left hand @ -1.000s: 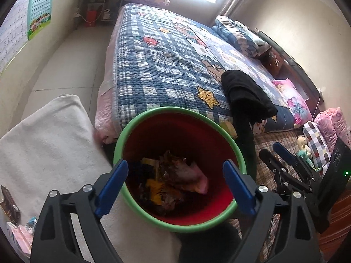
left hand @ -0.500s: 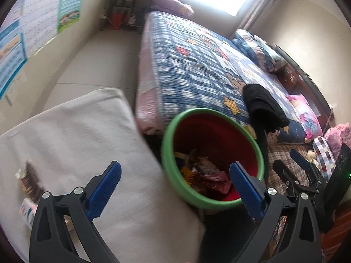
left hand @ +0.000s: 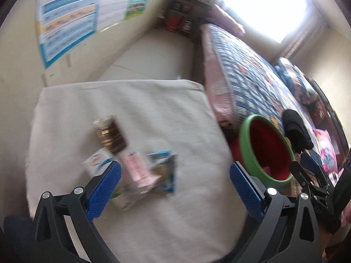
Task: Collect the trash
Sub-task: 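Move both open grippers back to the remaining trash on the table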
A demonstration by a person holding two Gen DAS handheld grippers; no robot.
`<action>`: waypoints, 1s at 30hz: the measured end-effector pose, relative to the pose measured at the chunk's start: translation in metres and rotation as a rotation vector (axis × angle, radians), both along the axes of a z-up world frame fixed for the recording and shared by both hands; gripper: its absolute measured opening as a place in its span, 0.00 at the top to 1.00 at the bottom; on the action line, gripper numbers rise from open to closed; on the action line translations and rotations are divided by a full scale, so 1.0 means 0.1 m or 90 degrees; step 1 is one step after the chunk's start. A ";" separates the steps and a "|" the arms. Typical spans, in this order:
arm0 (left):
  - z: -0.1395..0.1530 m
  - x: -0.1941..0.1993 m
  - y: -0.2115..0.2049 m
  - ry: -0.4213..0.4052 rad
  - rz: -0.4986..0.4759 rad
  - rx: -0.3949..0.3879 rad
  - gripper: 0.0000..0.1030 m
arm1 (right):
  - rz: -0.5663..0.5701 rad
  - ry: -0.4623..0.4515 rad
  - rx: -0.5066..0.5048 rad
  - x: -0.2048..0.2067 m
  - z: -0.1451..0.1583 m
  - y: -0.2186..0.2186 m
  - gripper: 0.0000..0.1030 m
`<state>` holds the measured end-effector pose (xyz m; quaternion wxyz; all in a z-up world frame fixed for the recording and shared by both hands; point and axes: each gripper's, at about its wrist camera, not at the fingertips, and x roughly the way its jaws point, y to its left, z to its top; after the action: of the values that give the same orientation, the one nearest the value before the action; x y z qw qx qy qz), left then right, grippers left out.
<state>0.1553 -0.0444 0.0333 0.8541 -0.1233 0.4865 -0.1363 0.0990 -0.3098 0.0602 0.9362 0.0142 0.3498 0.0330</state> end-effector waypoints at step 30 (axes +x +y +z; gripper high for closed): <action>-1.04 -0.18 1.03 0.131 0.156 -0.096 0.12 | 0.129 0.174 0.075 0.51 -0.89 1.18 0.11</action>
<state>0.1372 0.0587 -0.0706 0.7984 -0.2588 0.5410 -0.0543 0.1496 -0.1923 -0.0285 0.8693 0.0379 0.4707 0.1457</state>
